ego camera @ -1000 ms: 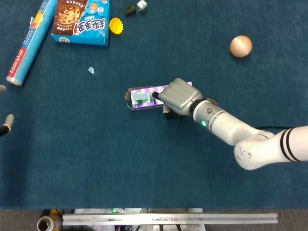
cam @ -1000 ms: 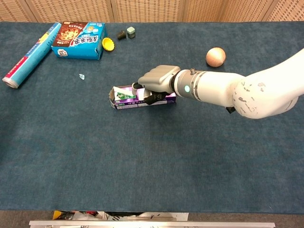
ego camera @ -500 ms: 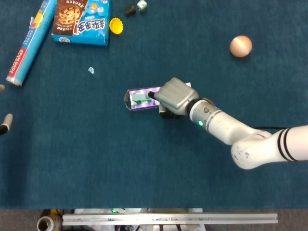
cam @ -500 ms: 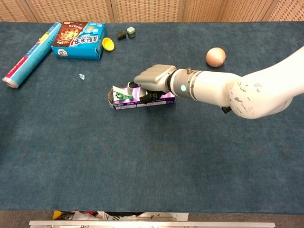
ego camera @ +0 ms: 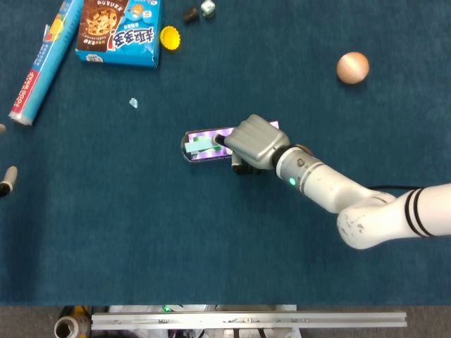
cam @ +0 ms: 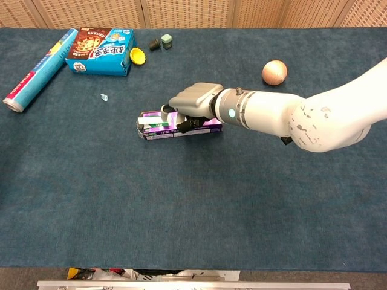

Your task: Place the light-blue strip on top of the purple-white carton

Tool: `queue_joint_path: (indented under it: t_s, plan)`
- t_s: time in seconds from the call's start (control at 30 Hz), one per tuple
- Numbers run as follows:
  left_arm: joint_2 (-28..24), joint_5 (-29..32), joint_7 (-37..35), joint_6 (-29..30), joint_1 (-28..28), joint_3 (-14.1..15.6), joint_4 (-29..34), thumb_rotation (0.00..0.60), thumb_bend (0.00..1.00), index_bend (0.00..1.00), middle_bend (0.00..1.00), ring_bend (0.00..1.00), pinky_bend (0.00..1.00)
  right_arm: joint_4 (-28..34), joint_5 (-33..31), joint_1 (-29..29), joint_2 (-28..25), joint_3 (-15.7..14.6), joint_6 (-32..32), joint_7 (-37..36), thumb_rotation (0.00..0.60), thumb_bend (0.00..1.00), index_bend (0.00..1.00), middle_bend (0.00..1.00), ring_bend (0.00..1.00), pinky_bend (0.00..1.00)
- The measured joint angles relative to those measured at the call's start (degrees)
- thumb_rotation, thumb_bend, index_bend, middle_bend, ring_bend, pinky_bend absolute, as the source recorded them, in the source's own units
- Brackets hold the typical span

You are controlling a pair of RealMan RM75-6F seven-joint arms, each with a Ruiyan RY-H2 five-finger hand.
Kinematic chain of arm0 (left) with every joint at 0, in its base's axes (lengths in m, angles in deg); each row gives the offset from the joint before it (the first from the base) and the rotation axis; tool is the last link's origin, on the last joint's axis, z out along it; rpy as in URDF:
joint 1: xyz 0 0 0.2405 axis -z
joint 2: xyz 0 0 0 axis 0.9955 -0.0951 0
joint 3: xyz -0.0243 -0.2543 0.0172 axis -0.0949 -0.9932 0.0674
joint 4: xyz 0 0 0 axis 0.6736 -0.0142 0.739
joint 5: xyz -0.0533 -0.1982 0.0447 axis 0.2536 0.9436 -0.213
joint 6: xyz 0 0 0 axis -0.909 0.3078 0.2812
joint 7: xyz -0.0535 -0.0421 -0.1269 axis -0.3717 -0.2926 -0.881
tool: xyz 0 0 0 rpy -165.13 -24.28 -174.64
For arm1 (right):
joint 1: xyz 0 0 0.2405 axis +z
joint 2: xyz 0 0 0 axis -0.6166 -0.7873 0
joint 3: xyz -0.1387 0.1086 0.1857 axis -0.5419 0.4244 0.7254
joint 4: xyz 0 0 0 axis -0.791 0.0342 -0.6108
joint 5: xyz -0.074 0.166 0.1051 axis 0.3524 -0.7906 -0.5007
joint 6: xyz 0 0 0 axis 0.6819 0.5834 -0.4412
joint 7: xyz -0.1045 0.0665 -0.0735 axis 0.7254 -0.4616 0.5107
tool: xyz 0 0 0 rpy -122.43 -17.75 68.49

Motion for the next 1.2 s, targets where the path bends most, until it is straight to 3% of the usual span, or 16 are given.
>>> queue_joint_path:
  t_s: [0.57, 1.0, 1.07, 1.2]
  plan:
    - [-0.15, 0.09, -0.46, -0.01, -0.19, 0.03, -0.16, 0.600, 0.25, 0.29, 0.69, 0.74, 0.95, -1.77, -0.64, 0.48, 1.30, 0.09, -0.72, 0.32, 0.231, 1.00, 0.21, 1.00, 1.00, 1.00]
    - [-0.01, -0.39, -1.05, 0.00, 0.03, -0.18, -0.45, 0.600, 0.25, 0.28, 0.68, 0.74, 0.94, 6.70, 5.92, -4.58, -6.30, -0.01, 7.15, -1.62, 0.246, 1.00, 0.21, 1.00, 1.00, 1.00]
    - [0.12, -0.31, -1.22, -0.12, 0.12, -0.26, -0.92, 0.600, 0.25, 0.28, 0.67, 0.73, 0.94, 8.56, 8.03, -6.56, -8.45, -0.58, 9.94, -1.97, 0.249, 0.95, 0.21, 1.00, 1.00, 1.00]
    - [0.49, 0.02, -1.70, -0.36, 0.35, -0.63, -2.24, 0.600, 0.25, 0.28, 0.64, 0.69, 0.94, 12.43, 12.29, -11.49, -13.25, -2.25, 16.71, -2.50, 0.249, 0.73, 0.21, 1.00, 0.99, 1.00]
